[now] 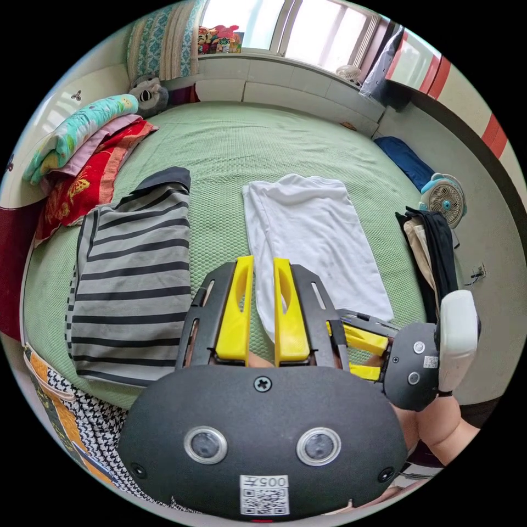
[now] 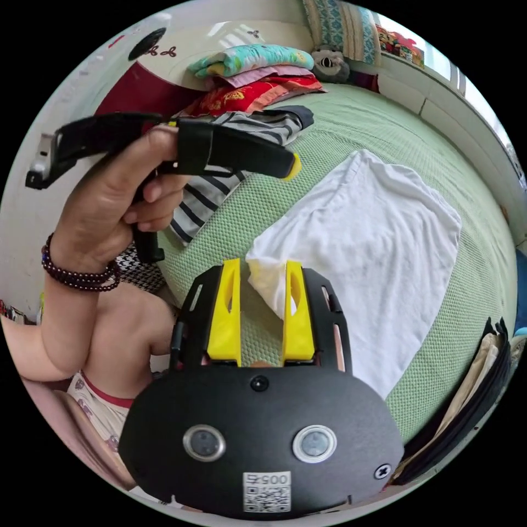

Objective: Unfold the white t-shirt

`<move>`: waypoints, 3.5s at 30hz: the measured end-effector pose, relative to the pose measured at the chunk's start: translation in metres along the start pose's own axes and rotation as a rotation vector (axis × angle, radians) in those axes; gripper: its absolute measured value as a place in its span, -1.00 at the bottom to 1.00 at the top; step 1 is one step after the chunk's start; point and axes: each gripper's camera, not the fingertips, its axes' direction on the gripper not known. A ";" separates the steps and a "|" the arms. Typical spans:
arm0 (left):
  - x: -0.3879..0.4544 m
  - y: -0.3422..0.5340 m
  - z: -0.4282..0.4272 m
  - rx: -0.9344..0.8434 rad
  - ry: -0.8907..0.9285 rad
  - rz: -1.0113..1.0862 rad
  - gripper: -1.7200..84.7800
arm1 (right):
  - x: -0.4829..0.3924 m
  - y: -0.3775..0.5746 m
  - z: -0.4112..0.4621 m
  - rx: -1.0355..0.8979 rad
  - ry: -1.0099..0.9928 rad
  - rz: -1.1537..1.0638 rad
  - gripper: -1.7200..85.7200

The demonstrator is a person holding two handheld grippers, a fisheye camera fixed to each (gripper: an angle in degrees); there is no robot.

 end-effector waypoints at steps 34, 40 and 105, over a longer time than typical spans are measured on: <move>0.072 -0.043 0.151 -0.223 -0.010 0.147 -0.63 | 0.069 0.047 -0.108 0.142 -0.035 0.230 -0.90; 0.078 -0.048 0.164 -0.230 -0.006 0.139 -0.62 | 0.046 0.061 -0.122 0.134 -0.013 0.110 -0.66; 0.123 -0.064 0.181 -0.278 -0.039 0.173 -0.90 | 0.098 0.208 -0.292 0.469 0.775 1.092 -0.83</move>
